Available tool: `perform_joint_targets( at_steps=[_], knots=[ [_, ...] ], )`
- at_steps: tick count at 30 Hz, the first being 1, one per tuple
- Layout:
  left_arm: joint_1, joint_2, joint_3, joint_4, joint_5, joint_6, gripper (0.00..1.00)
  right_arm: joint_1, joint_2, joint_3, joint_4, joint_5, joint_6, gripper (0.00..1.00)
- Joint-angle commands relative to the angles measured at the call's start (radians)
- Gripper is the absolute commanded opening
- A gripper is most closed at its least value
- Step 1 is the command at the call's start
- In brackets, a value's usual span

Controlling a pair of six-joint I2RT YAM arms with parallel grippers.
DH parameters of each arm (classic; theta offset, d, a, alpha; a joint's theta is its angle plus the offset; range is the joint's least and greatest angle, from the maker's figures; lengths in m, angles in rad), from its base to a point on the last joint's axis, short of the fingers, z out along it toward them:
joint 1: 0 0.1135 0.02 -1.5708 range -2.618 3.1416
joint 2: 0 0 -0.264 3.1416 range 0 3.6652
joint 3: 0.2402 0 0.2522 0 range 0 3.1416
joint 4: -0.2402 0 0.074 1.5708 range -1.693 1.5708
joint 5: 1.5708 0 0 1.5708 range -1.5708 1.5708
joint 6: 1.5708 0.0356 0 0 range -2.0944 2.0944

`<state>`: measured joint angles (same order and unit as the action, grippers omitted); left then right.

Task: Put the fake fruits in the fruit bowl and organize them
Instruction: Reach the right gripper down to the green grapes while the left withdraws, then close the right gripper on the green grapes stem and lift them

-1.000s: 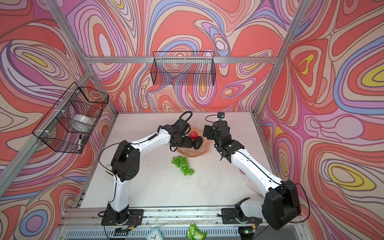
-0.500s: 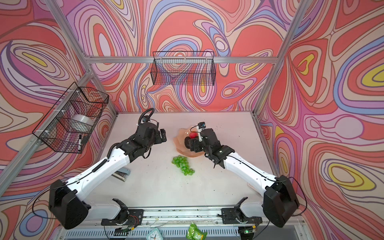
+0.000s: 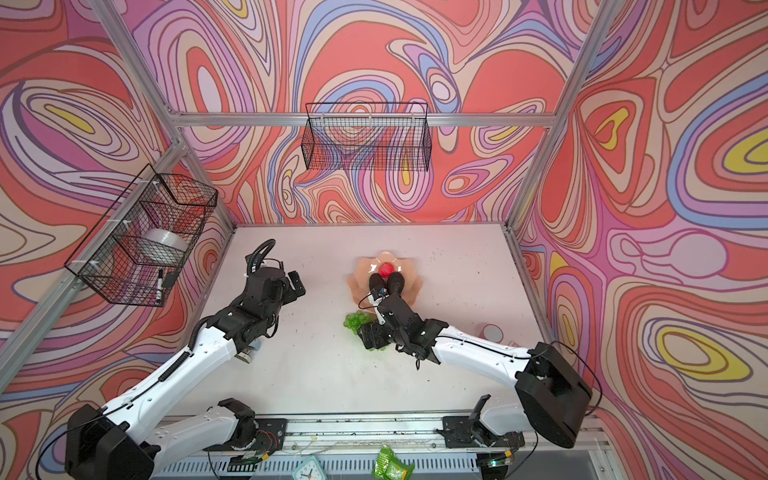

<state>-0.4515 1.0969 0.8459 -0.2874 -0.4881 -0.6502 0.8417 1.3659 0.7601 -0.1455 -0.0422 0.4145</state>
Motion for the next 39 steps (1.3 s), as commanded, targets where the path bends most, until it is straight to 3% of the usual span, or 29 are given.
perform_joint_targets(
  at_steps=[1,15,31,35,39],
  knots=[
    [0.004,-0.004,-0.001,-0.002,-0.021,-0.033,1.00,0.007,0.042,-0.011,0.043,0.007,0.036,0.87],
    [0.004,-0.012,-0.001,-0.029,-0.005,-0.024,1.00,0.006,0.249,0.107,0.090,0.089,0.082,0.86],
    [0.006,-0.021,-0.002,-0.050,-0.027,-0.008,1.00,0.007,0.400,0.215,0.067,0.016,0.043,0.78],
    [0.006,-0.019,-0.005,-0.050,-0.028,-0.012,1.00,0.011,0.444,0.220,0.064,0.020,0.039,0.72],
    [0.006,-0.017,-0.002,-0.052,-0.025,-0.014,1.00,0.011,0.463,0.231,0.060,0.025,0.037,0.58]
  ],
)
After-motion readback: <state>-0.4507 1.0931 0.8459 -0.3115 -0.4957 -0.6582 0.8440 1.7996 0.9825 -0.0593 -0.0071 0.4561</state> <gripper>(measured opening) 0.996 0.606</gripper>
